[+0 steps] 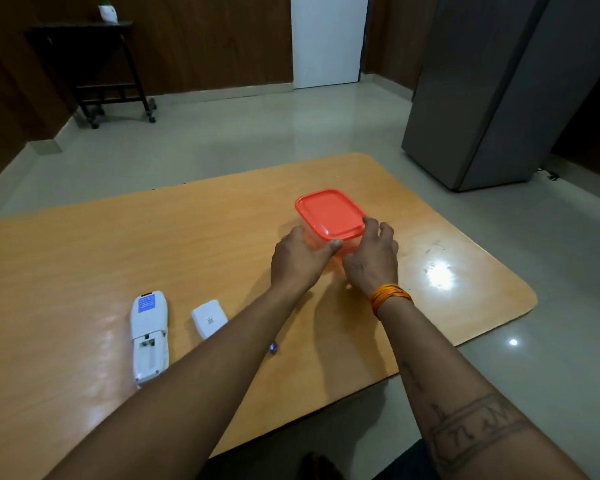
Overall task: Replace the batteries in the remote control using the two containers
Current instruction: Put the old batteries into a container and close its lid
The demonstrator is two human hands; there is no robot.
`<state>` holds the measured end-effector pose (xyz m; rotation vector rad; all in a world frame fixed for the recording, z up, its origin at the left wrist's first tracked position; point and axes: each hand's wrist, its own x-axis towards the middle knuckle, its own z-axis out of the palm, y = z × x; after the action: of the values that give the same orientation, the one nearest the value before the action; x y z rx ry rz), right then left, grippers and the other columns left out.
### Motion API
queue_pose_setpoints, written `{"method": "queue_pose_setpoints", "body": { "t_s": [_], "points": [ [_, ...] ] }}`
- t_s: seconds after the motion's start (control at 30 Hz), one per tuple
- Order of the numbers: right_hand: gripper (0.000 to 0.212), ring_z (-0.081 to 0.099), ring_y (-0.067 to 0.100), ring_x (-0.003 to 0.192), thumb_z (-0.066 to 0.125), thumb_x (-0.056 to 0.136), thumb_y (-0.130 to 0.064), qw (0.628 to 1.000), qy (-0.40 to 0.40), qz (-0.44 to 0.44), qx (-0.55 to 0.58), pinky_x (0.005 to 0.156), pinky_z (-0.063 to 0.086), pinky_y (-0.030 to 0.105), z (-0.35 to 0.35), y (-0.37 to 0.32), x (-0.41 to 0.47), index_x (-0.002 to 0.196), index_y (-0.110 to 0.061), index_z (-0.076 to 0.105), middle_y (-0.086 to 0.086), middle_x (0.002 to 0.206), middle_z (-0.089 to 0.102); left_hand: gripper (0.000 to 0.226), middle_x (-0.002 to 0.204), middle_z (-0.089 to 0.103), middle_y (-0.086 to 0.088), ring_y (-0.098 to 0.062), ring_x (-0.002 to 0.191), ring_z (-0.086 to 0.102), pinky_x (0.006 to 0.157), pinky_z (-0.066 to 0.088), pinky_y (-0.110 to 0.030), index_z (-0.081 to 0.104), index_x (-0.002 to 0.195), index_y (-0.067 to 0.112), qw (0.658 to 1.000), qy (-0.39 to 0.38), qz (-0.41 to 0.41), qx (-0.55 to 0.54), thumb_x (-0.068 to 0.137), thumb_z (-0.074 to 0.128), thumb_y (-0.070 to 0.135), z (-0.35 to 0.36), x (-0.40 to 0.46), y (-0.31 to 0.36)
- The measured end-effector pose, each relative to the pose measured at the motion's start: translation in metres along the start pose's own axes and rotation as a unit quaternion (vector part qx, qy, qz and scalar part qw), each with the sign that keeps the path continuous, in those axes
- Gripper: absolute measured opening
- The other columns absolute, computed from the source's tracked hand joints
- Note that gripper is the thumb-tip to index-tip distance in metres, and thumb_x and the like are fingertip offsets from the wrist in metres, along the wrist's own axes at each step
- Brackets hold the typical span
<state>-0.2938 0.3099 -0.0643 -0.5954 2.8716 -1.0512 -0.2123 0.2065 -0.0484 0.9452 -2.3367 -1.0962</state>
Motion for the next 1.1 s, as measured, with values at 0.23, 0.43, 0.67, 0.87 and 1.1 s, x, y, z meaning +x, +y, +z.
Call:
{"method": "queue_pose_setpoints", "body": {
  "t_s": [0.23,0.43,0.67,0.87,1.1],
  "points": [
    [0.058,0.058,0.040,0.118,0.062,0.088,-0.002,0.998,0.046,-0.046,-0.004,0.099,0.053,0.045,0.003,0.012,0.010,0.144,-0.011,0.051,0.016,0.140,0.050,0.064,0.121,0.074,-0.001,-0.023,0.110,0.069,0.080,0.053,-0.032,0.068,0.125,0.019,0.999,0.025,-0.007,-0.026,0.080,0.077,0.063,0.018,0.018,0.000],
    [0.028,0.067,0.036,0.092,0.060,0.096,-0.002,0.984,0.088,-0.151,-0.020,0.075,0.058,0.043,-0.004,0.000,-0.002,0.121,-0.011,0.068,0.013,0.110,0.063,0.055,0.118,0.074,0.001,-0.019,0.105,0.069,0.083,0.053,-0.032,0.070,0.126,0.021,0.995,0.042,-0.026,-0.083,0.085,0.077,0.057,-0.010,0.008,-0.015],
    [0.016,0.056,0.025,0.098,0.073,0.093,-0.020,0.945,0.062,-0.322,0.009,0.066,0.048,0.034,-0.015,-0.045,-0.040,0.109,-0.018,0.072,0.006,0.106,0.059,0.102,0.139,0.060,0.008,-0.016,0.127,0.059,0.105,0.054,-0.041,0.044,0.151,0.030,0.981,0.011,-0.036,-0.189,0.064,0.089,0.059,-0.067,-0.039,-0.053],
    [0.020,0.070,0.025,0.105,0.074,0.092,-0.027,0.916,-0.063,-0.392,0.055,0.085,0.058,0.044,-0.013,-0.075,-0.080,0.111,-0.019,0.071,0.000,0.114,0.075,0.126,0.152,0.053,0.001,-0.024,0.137,0.053,0.110,0.051,-0.046,0.026,0.160,0.027,0.989,0.069,-0.057,-0.119,0.055,0.086,0.065,-0.090,-0.075,-0.068],
    [0.031,0.073,0.026,0.111,0.075,0.093,-0.028,0.913,-0.061,-0.401,0.054,0.093,0.059,0.046,-0.017,-0.077,-0.091,0.122,-0.017,0.076,0.002,0.120,0.078,0.110,0.150,0.054,-0.003,-0.026,0.135,0.054,0.107,0.054,-0.047,0.034,0.157,0.022,0.992,0.101,-0.057,-0.049,0.068,0.091,0.051,-0.093,-0.078,-0.072]
  ]
}}
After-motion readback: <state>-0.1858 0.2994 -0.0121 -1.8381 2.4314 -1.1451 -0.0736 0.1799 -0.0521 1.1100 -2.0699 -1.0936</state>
